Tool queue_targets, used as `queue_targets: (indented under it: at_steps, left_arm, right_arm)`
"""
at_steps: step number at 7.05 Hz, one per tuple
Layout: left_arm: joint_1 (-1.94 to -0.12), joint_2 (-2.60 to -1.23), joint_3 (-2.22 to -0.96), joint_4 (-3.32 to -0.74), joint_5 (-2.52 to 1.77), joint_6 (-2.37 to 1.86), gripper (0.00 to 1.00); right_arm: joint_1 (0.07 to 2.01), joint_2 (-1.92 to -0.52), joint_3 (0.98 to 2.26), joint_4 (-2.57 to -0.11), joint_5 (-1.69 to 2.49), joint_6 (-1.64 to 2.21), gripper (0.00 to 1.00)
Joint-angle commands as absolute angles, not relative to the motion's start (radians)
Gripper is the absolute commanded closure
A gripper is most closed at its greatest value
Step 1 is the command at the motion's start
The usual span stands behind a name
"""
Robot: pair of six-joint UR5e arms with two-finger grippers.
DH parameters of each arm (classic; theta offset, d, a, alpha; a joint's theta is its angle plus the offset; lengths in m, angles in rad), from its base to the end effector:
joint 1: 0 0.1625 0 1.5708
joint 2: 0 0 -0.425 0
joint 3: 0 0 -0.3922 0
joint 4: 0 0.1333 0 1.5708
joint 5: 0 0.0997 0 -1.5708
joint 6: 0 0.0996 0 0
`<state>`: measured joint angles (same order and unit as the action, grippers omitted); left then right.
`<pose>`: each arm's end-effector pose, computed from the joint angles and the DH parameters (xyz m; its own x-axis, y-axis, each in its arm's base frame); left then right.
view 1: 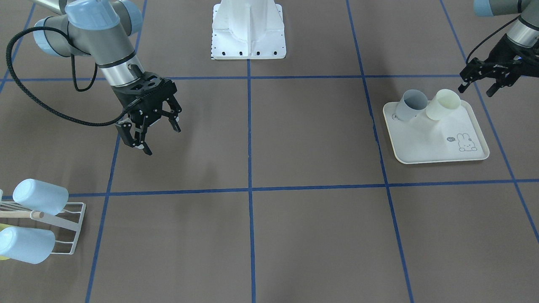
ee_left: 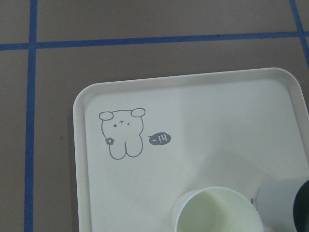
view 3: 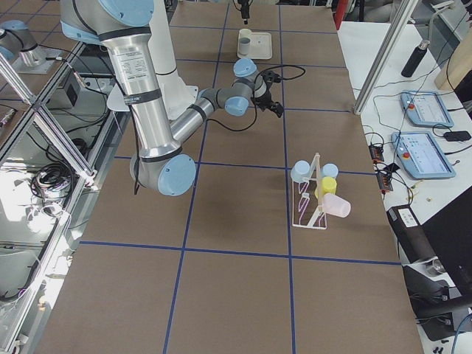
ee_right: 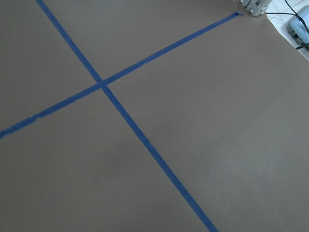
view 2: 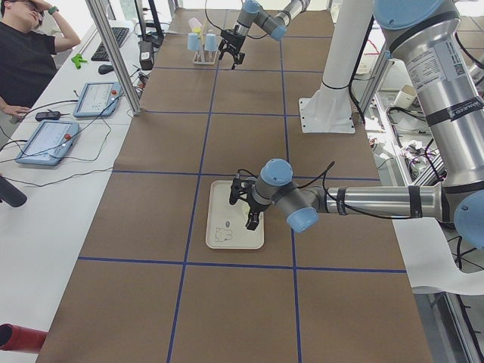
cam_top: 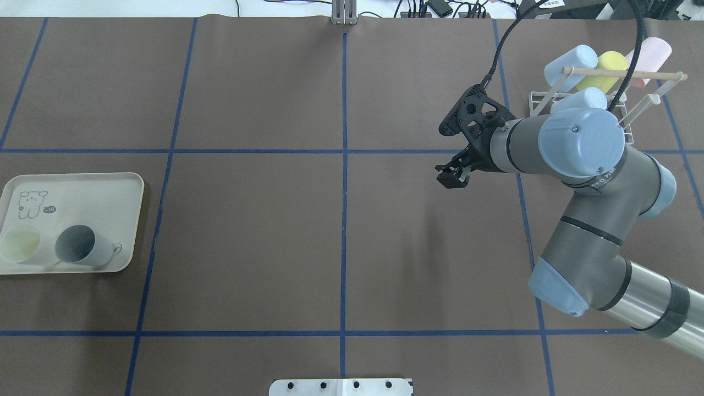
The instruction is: Transfer IKEA cup to right arm and place on rack
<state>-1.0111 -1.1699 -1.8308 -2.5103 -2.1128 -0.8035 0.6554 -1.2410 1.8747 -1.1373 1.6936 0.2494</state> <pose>0.1181 -0.3428 0.5970 0.6344 0.1076 -0.7655 0.1242 0.9632 0.2383 -0.3927 -0.4546 0.2927 0.5982 -0.7533 0.2735 0.2425 0.4954 0.8342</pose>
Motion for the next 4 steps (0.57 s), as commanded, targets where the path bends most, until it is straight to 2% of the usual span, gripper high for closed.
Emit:
queue_targets:
  at_steps: [1,3,4]
  left_arm:
    - [-1.003,-1.219,-1.790,-2.514,-2.111,-0.834,0.00]
    - [-0.967,-1.239,-1.766,-2.514,-2.082,-0.836,0.00]
    - [-0.960,-1.241,-1.767,-2.514,-2.082,-0.836,0.10]
  right_arm:
    - [0.655,-1.244,1.875,-1.137,1.692,0.250,0.00]
    - [0.655,-1.244,1.873,-1.135,1.692,0.250,0.00]
    - [0.655,-1.246,1.873,-1.135,1.690,0.250,0.00]
